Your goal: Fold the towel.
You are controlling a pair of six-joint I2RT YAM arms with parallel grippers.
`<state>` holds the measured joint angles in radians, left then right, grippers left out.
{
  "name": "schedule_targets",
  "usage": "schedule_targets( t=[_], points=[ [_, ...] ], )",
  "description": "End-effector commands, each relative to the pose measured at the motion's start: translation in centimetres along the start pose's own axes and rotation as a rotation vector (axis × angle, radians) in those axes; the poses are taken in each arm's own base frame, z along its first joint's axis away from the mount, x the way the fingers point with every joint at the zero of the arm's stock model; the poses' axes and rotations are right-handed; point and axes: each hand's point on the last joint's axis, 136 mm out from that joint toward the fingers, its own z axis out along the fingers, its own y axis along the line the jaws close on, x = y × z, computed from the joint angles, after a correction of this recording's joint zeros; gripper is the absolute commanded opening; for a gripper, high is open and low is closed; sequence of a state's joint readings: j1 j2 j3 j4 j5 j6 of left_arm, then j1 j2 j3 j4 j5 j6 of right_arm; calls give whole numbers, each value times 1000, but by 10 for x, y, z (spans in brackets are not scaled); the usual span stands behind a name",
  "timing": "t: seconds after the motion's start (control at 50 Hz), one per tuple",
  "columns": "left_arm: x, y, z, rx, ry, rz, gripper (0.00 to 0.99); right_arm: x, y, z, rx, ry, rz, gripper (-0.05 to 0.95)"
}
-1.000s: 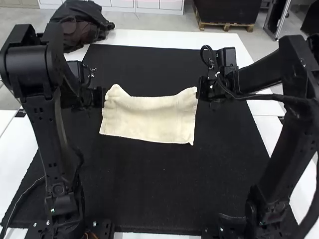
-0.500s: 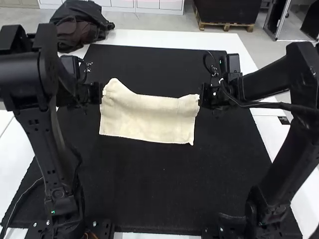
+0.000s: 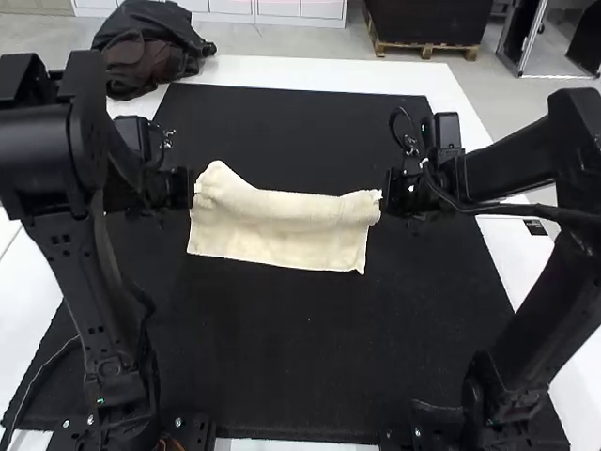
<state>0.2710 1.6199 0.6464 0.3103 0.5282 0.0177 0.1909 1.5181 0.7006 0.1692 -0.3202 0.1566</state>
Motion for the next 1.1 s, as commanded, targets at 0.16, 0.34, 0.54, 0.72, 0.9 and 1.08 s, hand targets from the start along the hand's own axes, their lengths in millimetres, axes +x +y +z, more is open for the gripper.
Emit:
schedule_targets(
  t=[0.16,0.34,0.54,0.72,0.9,1.08],
  points=[
    [6,-2,-14,-14,-13,0,23,2,-5,-6,0,-2,-8,-26],
    [16,-3,-16,-18,-2,-5,23,15,-8,-5,2,14,-26,-26],
    [30,-2,-17,-35,9,-11,23,26,-11,-3,-1,16,-42,-26],
    [42,3,-21,-56,14,-23,23,32,-11,-1,-8,11,-51,-26],
    [50,10,-26,-81,-1,-32,23,38,-12,4,-19,11,-54,-26],
    [53,11,-28,-93,-19,-17,23,48,-16,11,-15,33,-52,-26]
  ],
)
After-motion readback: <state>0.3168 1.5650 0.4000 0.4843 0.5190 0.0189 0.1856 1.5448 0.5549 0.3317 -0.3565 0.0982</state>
